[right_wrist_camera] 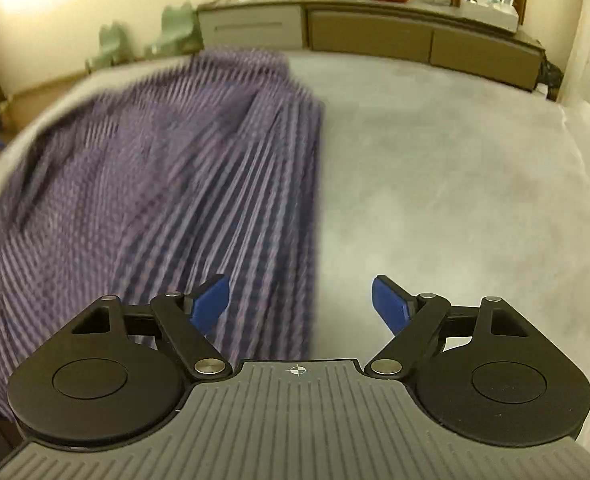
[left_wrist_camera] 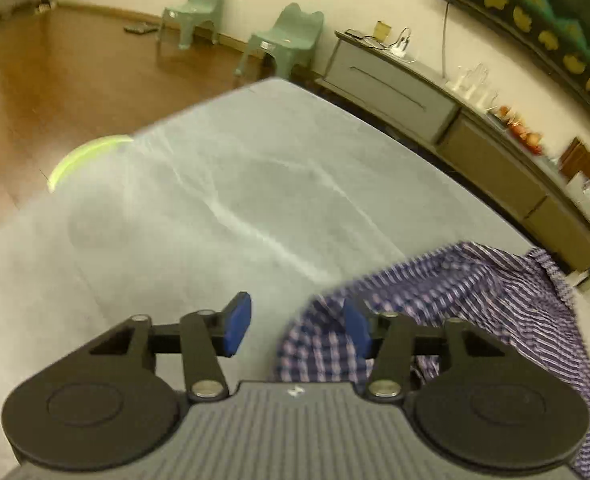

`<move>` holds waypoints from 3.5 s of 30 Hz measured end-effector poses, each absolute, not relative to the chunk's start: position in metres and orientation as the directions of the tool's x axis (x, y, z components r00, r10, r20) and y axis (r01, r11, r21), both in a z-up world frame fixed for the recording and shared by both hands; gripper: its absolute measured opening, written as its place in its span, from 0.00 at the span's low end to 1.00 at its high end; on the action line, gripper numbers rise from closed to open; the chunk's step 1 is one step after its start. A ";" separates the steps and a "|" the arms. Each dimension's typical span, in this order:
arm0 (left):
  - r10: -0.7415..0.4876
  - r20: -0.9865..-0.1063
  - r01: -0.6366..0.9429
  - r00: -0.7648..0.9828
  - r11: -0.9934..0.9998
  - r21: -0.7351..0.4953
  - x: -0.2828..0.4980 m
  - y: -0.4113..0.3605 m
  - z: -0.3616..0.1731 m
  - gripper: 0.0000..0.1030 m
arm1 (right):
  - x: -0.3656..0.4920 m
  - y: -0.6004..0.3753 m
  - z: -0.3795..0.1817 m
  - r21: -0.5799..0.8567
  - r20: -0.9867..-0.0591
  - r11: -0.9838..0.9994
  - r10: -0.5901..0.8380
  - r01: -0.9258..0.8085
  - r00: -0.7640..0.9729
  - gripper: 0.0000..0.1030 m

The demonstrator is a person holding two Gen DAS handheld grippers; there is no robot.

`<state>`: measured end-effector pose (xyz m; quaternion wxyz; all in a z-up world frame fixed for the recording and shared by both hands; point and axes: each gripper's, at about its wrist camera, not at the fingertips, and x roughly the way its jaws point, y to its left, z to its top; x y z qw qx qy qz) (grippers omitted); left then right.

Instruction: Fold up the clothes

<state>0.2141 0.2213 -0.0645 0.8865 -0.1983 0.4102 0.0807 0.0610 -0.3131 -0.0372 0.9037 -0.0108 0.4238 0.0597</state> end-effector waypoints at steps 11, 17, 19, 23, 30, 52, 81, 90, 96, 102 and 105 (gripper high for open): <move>-0.130 -0.755 -0.154 0.643 0.943 -0.294 0.212 0.184 -0.061 0.50 | 0.087 -0.306 -0.036 -0.265 -0.750 0.954 -0.110 -0.143 0.653 0.00; -0.137 -0.773 -0.104 0.619 0.962 -0.254 0.217 0.168 -0.067 0.50 | 0.152 -0.418 0.026 -0.245 -0.694 0.955 -0.293 0.166 0.657 0.08; -0.139 -0.780 -0.085 0.610 0.967 -0.238 0.219 0.161 -0.067 0.50 | 0.139 -0.424 0.030 0.048 -0.749 0.992 -0.041 0.116 0.661 0.47; -0.153 -0.780 -0.049 0.606 0.972 -0.228 0.218 0.150 -0.066 0.52 | 0.089 -0.366 -0.011 0.241 -0.774 0.969 0.220 -0.044 0.594 0.81; -0.183 -0.773 0.005 0.607 0.974 -0.226 0.213 0.132 -0.061 0.56 | 0.040 -0.283 -0.050 -0.012 -0.768 0.990 0.080 -0.138 0.636 0.53; -0.170 -0.775 0.147 0.609 0.984 -0.101 0.279 0.109 -0.064 0.69 | 0.195 -0.367 0.032 -0.075 -0.729 0.991 0.024 -0.115 0.684 0.81; -0.122 -0.770 0.105 0.626 0.992 -0.073 0.405 0.074 -0.074 0.59 | 0.352 -0.363 -0.054 0.191 -0.696 0.977 0.203 -0.095 0.688 0.83; -0.008 -0.800 0.086 0.600 0.995 0.055 0.437 0.053 -0.090 0.00 | 0.370 -0.332 -0.068 -0.021 -0.745 0.992 0.069 -0.127 0.664 0.00; -0.082 -0.777 0.072 0.624 0.996 -0.047 0.416 0.065 -0.081 0.18 | 0.363 -0.338 -0.066 -0.140 -0.719 0.989 -0.064 -0.055 0.692 0.28; -0.240 -0.736 0.164 0.633 0.971 -0.175 0.304 0.090 -0.052 0.54 | 0.225 -0.378 -0.018 0.065 -0.667 0.996 0.083 -0.053 0.740 0.80; -0.321 -0.732 0.206 0.601 0.947 -0.246 0.253 0.100 -0.046 0.63 | 0.130 -0.386 -0.019 0.105 -0.718 0.992 0.126 -0.072 0.685 0.86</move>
